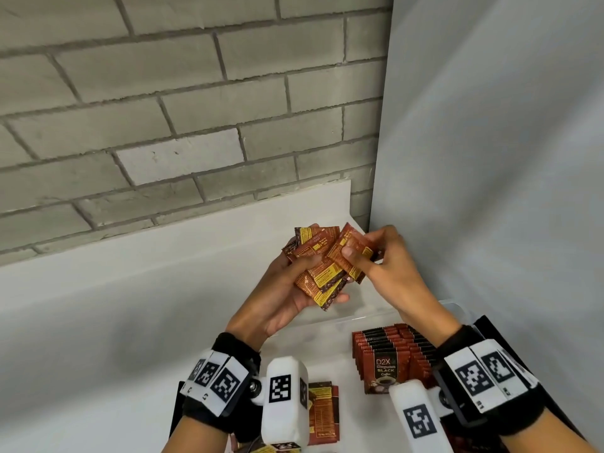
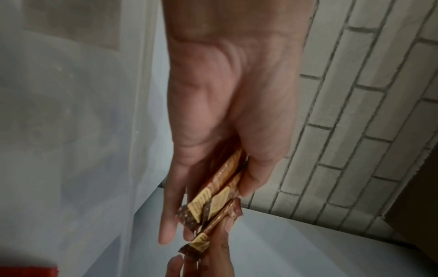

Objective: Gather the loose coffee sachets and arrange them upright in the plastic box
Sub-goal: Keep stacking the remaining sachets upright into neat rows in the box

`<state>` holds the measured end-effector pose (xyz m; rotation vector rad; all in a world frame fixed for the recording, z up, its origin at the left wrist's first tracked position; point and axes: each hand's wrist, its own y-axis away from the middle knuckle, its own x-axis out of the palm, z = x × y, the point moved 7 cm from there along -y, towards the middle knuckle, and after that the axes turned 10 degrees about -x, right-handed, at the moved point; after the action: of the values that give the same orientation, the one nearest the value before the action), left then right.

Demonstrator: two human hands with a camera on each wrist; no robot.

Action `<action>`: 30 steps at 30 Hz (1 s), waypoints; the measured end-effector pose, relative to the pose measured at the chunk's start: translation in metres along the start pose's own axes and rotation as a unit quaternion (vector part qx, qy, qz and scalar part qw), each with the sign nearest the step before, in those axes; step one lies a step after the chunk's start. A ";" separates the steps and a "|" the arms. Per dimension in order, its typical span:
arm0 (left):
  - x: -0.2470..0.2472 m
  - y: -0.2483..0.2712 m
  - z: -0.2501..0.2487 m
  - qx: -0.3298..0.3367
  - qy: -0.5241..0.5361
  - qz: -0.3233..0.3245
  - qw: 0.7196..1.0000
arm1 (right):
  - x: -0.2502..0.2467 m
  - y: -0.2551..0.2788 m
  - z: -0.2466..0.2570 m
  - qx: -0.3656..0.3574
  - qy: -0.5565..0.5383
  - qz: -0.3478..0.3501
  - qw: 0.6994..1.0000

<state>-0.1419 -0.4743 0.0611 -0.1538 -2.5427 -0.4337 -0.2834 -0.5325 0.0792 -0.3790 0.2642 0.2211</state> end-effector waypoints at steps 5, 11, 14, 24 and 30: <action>-0.005 0.000 -0.003 0.017 -0.015 -0.024 0.999 | -0.003 -0.001 -0.007 0.042 -0.057 -0.027 0.997; -0.006 0.001 -0.002 0.019 -0.041 -0.048 0.998 | 0.006 0.001 0.003 0.018 -0.056 0.024 0.998; -0.007 0.002 -0.002 0.020 -0.045 -0.065 0.997 | 0.010 0.002 0.001 0.021 -0.060 0.042 0.997; -0.007 0.003 -0.001 0.008 -0.043 -0.066 0.997 | -0.003 -0.003 0.000 0.020 -0.083 0.005 0.996; -0.005 0.004 0.004 -0.032 -0.084 -0.064 0.994 | -0.001 -0.004 0.007 0.008 -0.095 0.064 0.993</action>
<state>-0.1388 -0.4694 0.0557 -0.0524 -2.7147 -0.5732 -0.2820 -0.5338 0.0870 -0.3225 0.1024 0.3785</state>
